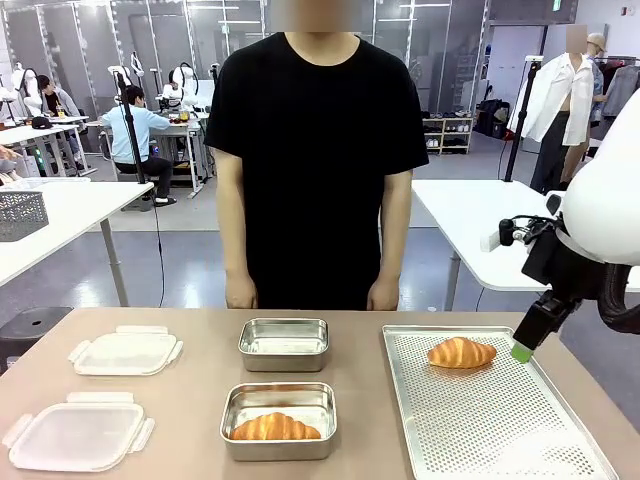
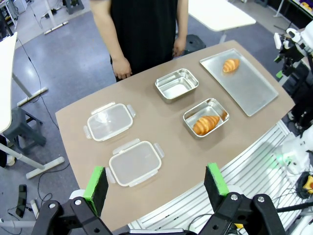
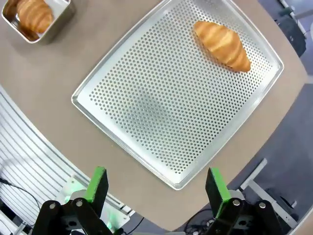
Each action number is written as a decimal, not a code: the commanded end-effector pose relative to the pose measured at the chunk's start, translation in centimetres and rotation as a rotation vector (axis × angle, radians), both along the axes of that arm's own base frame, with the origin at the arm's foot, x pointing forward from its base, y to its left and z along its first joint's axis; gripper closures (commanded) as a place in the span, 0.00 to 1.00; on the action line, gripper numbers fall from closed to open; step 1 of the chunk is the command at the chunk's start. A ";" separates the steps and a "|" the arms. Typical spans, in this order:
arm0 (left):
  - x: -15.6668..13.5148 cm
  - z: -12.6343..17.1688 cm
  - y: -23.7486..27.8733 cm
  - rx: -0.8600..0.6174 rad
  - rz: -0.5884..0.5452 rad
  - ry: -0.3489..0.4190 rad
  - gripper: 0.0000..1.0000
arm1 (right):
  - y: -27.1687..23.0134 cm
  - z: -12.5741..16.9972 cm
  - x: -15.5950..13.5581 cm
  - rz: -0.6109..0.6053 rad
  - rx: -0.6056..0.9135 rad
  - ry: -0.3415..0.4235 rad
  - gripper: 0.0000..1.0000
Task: Place the bread into the airtight container.
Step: Pick up a Butter Roll and place it into an empty Airtight Container.
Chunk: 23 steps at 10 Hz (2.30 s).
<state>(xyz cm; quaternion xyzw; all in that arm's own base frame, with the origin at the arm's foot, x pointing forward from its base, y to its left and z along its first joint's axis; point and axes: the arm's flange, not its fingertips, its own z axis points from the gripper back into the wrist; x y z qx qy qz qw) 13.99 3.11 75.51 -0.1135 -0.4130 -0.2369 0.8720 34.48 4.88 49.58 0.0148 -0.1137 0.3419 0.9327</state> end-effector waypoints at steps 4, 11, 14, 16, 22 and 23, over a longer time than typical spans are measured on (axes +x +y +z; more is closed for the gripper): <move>-0.2 0.3 -0.1 0.003 -0.004 -0.006 0.00 | -0.2 0.4 1.2 0.011 -0.035 -0.024 0.00; -0.2 0.3 -0.1 0.003 -0.004 -0.006 0.00 | -0.4 -1.2 15.3 -0.043 -0.045 0.023 0.00; -0.2 0.3 -0.1 0.003 -0.004 -0.006 0.00 | -1.3 -3.1 19.5 -0.064 -0.051 0.015 0.00; -0.2 0.3 -0.1 0.003 -0.004 -0.006 0.00 | -1.7 -4.5 21.2 -0.018 -0.045 0.013 0.00; -0.2 0.3 -0.1 0.003 -0.004 -0.006 0.00 | -2.3 -8.2 23.5 0.705 0.040 0.040 0.00; -0.2 0.3 -0.1 0.003 -0.004 -0.006 0.00 | -1.9 -8.8 23.5 0.757 -0.008 0.068 0.00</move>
